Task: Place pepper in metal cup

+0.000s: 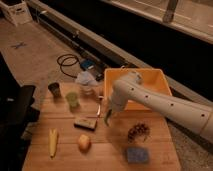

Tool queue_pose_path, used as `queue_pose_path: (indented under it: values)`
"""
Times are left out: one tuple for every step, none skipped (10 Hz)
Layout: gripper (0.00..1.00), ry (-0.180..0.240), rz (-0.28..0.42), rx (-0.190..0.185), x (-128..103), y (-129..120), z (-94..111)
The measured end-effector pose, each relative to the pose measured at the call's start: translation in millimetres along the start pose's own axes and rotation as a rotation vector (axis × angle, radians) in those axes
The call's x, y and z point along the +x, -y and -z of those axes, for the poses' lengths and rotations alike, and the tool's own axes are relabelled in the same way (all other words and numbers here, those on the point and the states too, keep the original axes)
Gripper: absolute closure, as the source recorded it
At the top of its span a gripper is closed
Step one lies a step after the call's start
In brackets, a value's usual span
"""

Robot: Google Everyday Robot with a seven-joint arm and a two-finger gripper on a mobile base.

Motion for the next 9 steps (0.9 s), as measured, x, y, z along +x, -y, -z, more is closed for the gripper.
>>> queue_pose_path:
  values:
    - [1.0, 0.003, -0.008, 0.042, 1.1, 10.1, 10.7]
    - [1.0, 0.004, -0.01, 0.089, 2.2, 25.1, 22.5]
    - [1.0, 0.002, -0.005, 0.132, 4.4, 42.4, 31.5]
    - [1.0, -0.008, 0.009, 0.162, 8.0, 61.2, 36.6]
    - [1.0, -0.011, 0.02, 0.186, 11.0, 75.9, 38.9]
    - [1.0, -0.006, 0.023, 0.228, 18.0, 96.7, 39.7]
    - [1.0, -0.01, 0.012, 0.278, 29.1, 118.7, 43.0]
    - [1.0, -0.007, 0.003, 0.313, 32.2, 139.1, 43.7]
    - [1.0, -0.004, -0.001, 0.328, 32.8, 148.5, 44.0]
